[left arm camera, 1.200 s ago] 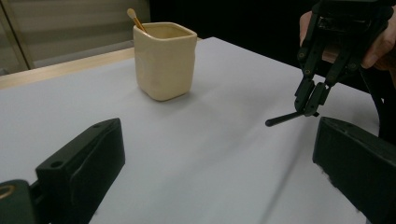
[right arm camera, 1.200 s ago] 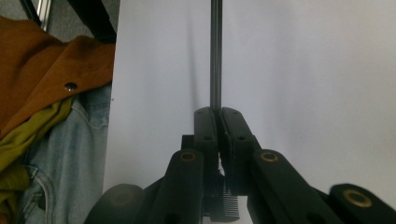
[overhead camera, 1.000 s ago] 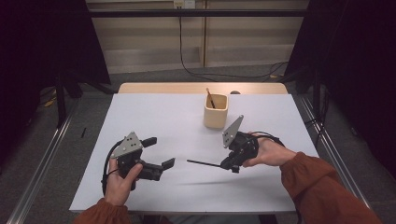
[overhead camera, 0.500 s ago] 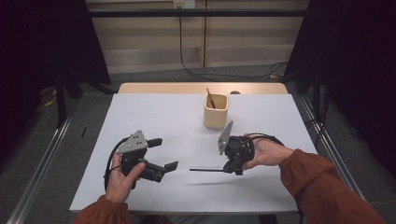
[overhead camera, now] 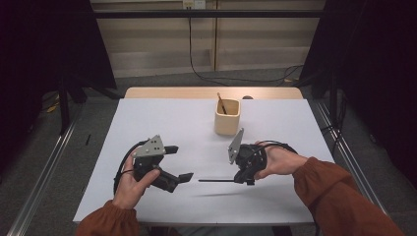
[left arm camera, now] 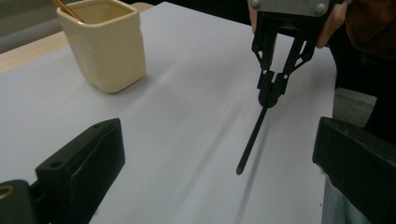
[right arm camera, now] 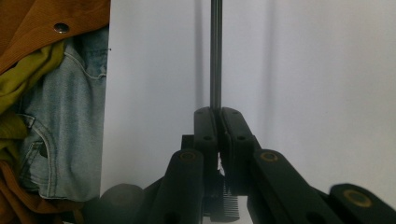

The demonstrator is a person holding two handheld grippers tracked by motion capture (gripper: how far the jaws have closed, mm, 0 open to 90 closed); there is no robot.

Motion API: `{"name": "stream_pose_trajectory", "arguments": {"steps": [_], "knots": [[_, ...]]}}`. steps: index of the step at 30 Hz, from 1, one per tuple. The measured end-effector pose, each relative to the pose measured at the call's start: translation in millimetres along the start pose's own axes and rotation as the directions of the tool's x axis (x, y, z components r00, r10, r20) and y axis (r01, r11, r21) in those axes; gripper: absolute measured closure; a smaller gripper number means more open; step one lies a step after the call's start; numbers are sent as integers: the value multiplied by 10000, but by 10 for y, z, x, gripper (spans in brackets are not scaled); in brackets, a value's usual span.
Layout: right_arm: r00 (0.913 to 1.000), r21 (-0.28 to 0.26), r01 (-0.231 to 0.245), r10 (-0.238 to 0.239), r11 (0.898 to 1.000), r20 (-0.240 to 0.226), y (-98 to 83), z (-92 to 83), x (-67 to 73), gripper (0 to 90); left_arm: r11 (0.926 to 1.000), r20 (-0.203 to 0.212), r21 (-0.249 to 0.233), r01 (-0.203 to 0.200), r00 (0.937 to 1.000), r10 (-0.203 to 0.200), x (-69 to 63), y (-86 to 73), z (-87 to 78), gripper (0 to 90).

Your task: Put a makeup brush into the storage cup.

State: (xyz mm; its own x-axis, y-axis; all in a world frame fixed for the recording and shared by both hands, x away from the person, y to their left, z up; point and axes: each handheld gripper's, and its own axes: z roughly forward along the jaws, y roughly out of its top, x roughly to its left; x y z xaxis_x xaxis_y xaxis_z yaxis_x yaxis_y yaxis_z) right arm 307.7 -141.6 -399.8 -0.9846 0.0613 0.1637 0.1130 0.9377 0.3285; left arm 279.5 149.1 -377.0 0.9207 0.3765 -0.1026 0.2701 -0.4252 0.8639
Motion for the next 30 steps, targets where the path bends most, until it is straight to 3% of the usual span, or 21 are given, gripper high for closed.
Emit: {"name": "stream_pose_trajectory", "arguments": {"steps": [5,12,18,20,26,30], "knots": [[9999,-49,125,-126,9999,-31,16,7,11,856,9978,311,557,-361,9989,345,-34,85,117,23],[9999,-40,152,-153,9999,-60,20,21,-10,855,9920,718,1127,-571,9962,492,-61,139,298,37],[10000,62,33,-33,10000,-15,29,0,4,856,9835,947,1531,-961,9921,822,-85,217,395,38],[10000,55,30,-30,10000,-41,31,3,2,856,9794,1213,1706,-1076,9888,875,-95,243,436,39],[9999,126,159,-158,9998,-65,46,29,-4,856,9622,1499,2392,-1300,9841,957,-115,257,545,46],[9996,178,227,-224,9996,-182,60,31,-2,856,9423,1673,2997,-1496,9806,1025,-99,236,599,62]]}}
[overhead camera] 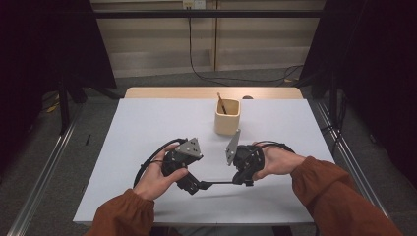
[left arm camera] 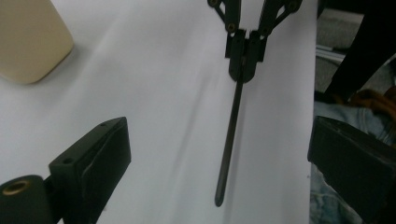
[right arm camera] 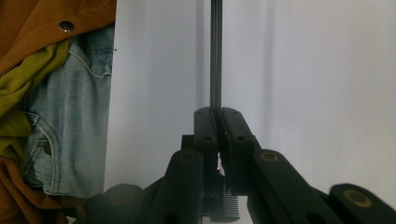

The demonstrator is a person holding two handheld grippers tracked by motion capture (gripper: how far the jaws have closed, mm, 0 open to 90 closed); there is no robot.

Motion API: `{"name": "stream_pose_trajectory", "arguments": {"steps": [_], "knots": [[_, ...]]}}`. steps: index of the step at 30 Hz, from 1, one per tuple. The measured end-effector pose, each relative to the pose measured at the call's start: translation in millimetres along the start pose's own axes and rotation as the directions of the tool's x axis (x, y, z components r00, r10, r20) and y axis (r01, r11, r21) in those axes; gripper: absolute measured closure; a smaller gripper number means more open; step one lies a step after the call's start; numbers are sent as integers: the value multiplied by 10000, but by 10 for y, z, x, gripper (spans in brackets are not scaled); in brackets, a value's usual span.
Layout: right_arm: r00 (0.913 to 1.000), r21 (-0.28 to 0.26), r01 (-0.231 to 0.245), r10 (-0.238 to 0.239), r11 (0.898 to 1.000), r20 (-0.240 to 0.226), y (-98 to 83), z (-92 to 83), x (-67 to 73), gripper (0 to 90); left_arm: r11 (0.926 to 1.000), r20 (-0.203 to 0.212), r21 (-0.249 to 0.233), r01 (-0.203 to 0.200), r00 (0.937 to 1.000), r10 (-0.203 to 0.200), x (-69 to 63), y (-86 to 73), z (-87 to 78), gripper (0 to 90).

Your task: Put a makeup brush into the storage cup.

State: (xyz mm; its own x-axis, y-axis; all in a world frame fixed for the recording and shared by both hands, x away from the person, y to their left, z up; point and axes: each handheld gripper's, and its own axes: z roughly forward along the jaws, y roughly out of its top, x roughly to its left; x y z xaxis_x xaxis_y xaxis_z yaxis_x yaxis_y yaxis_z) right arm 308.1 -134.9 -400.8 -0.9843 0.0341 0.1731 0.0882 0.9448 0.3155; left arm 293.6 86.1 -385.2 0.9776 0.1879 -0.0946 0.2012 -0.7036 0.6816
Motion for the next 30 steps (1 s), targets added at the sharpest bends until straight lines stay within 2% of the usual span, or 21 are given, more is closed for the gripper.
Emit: {"name": "stream_pose_trajectory", "arguments": {"steps": [2,5,7,10,18,19,20,22,23,24,25,27,30], "knots": [[10000,51,-30,30,10000,-5,9,1,-5,856,9993,143,362,-114,9998,109,4,-3,27,66],[10000,114,27,-27,9999,-6,26,5,-9,856,9970,73,746,-220,9997,215,-22,-8,58,61],[10000,272,0,0,9996,-19,38,12,-2,856,9942,259,1008,-371,9991,347,-43,-8,82,53],[10000,217,41,-40,9998,-25,43,13,-21,856,9901,491,1323,-466,9980,404,-61,-4,117,53],[10000,276,30,-30,9996,-17,47,13,-8,856,9797,738,1875,-705,9956,575,-63,-32,210,107],[10000,270,85,-85,9996,-9,46,15,-10,856,9785,669,1925,-743,9958,625,-63,-38,219,116],[10000,305,84,-84,9995,1,47,15,-8,856,9779,542,1963,-719,9966,624,-59,-42,228,147],[10000,296,54,-55,9995,17,48,16,-18,855,9754,633,2063,-771,9959,653,-50,-47,236,200],[10000,282,61,-61,9996,-9,48,19,-22,856,9746,625,2138,-670,9965,548,-50,-50,243,247],[10000,272,93,-93,9996,22,51,21,-22,856,9722,844,2217,-753,9948,578,-37,-49,243,297],[10000,281,85,-84,9996,-25,55,26,-19,856,9735,843,2159,-756,9947,586,-33,-53,248,342],[10000,295,87,-86,9995,-25,66,27,-17,856,9722,702,2290,-484,9970,331,-19,-56,263,408],[9998,275,175,-175,9995,-12,80,36,-16,856,9710,718,2361,-371,9972,207,7,-57,280,479]]}}
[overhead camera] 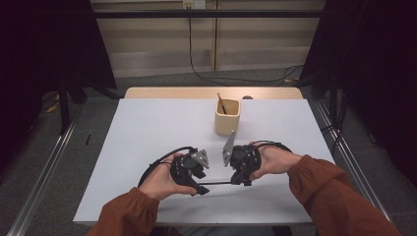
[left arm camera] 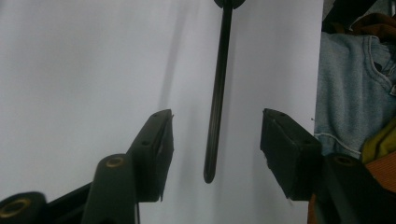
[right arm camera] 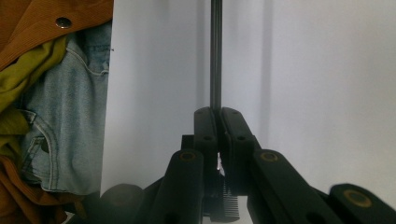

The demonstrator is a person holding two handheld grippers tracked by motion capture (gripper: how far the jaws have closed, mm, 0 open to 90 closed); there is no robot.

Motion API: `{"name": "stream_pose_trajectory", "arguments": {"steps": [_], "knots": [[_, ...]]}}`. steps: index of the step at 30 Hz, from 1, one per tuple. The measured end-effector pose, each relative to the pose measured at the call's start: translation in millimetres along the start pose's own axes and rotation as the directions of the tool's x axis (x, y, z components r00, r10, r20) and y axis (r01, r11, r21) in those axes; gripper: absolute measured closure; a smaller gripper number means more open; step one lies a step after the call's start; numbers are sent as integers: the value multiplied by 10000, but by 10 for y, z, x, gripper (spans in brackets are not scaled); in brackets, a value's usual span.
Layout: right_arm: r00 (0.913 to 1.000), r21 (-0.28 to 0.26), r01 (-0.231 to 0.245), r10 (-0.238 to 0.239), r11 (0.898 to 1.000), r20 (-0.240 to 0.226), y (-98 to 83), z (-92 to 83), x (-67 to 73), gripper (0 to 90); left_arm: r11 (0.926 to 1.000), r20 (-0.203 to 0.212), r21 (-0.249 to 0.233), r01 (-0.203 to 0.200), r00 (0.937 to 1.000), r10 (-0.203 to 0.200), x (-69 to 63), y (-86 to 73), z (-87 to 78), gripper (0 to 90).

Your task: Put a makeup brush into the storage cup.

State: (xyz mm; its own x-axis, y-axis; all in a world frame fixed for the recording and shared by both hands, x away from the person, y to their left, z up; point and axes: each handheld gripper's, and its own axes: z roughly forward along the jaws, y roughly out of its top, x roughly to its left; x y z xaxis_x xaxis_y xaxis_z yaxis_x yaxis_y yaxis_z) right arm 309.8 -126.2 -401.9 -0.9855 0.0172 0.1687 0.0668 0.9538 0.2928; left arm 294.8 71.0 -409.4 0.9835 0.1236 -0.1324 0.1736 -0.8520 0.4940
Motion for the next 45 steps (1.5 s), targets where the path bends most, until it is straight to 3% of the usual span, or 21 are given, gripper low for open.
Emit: {"name": "stream_pose_trajectory", "arguments": {"steps": [6,21,35,42,45], "knots": [[10000,-28,-9,9,10000,26,19,7,-5,856,10000,276,-34,-48,9996,49,24,5,29,640],[10000,-120,8,-7,9999,57,35,20,0,856,10000,216,-93,-9,9998,11,40,2,75,822],[9999,-187,98,-97,9998,56,29,23,16,855,9997,648,137,-203,9977,194,41,5,108,855],[9996,-780,226,-214,9967,155,-20,9,-7,837,9999,694,11,-130,9975,129,43,-5,90,859],[9999,-834,40,-26,9965,166,-37,0,1,789,9999,692,28,-130,9975,127,48,-4,87,859]]}}
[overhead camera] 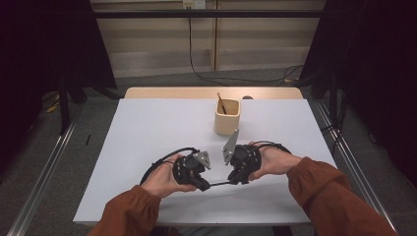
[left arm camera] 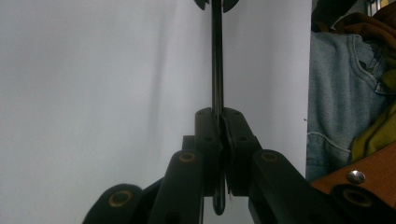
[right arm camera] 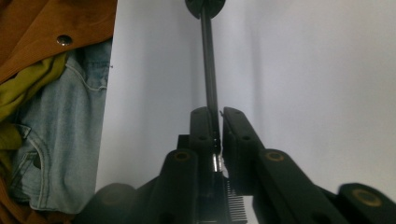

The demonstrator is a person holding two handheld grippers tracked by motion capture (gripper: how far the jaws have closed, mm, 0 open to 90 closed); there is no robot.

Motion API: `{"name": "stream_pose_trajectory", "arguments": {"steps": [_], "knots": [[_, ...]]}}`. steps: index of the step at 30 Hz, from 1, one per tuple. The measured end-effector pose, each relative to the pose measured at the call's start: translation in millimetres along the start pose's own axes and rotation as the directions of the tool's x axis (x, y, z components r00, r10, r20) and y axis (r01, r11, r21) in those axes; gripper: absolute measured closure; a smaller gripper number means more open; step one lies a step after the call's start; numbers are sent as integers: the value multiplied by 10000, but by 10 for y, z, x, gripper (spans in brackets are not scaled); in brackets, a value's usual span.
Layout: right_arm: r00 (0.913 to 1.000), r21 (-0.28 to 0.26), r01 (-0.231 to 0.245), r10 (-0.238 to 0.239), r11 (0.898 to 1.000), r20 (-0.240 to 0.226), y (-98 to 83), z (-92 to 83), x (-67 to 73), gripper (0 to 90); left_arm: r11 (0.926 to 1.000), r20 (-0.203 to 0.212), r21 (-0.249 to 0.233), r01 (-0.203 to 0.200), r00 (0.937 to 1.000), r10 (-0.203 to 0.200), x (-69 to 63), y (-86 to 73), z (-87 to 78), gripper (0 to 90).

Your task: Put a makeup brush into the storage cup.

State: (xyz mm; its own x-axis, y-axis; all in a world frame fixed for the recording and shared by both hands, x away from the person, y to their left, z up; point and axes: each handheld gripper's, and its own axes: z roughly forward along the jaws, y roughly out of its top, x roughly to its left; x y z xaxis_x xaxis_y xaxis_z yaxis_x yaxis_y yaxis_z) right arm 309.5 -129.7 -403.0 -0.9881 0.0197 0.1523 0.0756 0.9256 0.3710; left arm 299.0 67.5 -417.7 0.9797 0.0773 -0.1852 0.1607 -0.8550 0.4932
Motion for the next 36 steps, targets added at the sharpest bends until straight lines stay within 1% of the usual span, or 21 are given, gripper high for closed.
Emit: {"name": "stream_pose_trajectory", "arguments": {"steps": [3,4,5,6,8,12,15,17,18,19,21,23,24,25,27,28,29,30,33,35,36], "knots": [[9998,-263,-176,177,9995,28,-19,-8,-3,734,9998,30,-137,112,9999,-111,1,-6,-1,859],[10000,-403,-47,49,9992,46,-26,-4,-14,694,9999,-6,-118,69,10000,-69,3,-9,-7,858],[9997,-513,-224,228,9984,77,-33,-6,-12,642,9997,-16,-187,162,9999,-162,0,-13,-7,859],[9997,-557,-234,236,9982,39,-37,-6,-14,631,9996,24,-196,198,9998,-197,2,-19,-10,859],[9992,-734,-381,390,9966,105,-45,-6,-14,546,9994,12,-224,258,9997,-258,7,-32,-18,859],[9984,-1228,-452,489,9914,268,-56,-28,-23,387,9988,-93,-342,347,9993,-350,7,-52,-32,859],[9973,-1553,-461,544,9868,496,-59,-28,-27,254,9985,-33,-433,348,9994,-349,10,-56,-45,858],[9968,-1675,-460,562,9848,569,-62,-29,-23,214,9984,3,-455,348,9994,-348,8,-59,-47,858],[9947,-1817,-576,719,9817,730,-60,-29,-20,152,9981,-44,-482,390,9992,-392,4,-61,-47,858],[9940,-1924,-614,774,9794,767,-62,-29,-23,151,9982,59,-444,397,9992,-395,9,-62,-55,858],[9940,-2214,-568,760,9735,793,-72,-46,-32,140,9976,-16,-547,429,9991,-431,10,-69,-56,858],[9927,-2510,-747,960,9651,735,-84,-61,-35,116,9970,-107,-612,468,9988,-475,10,-79,-65,858],[9925,-2630,-748,975,9619,744,-91,-70,-38,96,9970,25,-639,441,9990,-440,17,-87,-69,858],[9911,-2721,-872,1111,9583,734,-98,-82,-33,87,9966,-118,-681,464,9988,-473,12,-95,-75,858],[9901,-2957,-959,1216,9505,697,-120,-103,-23,80,9958,-42,-754,517,9986,-521,20,-114,-86,858],[9901,-3108,-924,1203,9460,719,-130,-111,-28,70,9955,-72,-782,534,9985,-541,24,-126,-95,858],[9878,-3302,-1105,1402,9374,672,-148,-128,-26,63,9951,-119,-811,561,9983,-573,24,-140,-101,858],[9867,-3486,-1105,1448,9307,740,-167,-139,-28,36,9951,-50,-799,575,9983,-581,29,-147,-109,858],[9859,-3831,-1115,1505,9170,735,-211,-174,-22,35,9940,-84,-913,607,9981,-617,34,-171,-133,858],[9832,-3970,-1214,1652,9097,779,-239,-189,-17,32,9929,-128,-989,661,9976,-677,35,-182,-152,858],[9810,-4108,-1274,1758,9028,821,-268,-199,-23,33,9929,-144,-986,670,9975,-687,37,-184,-160,858]]}}
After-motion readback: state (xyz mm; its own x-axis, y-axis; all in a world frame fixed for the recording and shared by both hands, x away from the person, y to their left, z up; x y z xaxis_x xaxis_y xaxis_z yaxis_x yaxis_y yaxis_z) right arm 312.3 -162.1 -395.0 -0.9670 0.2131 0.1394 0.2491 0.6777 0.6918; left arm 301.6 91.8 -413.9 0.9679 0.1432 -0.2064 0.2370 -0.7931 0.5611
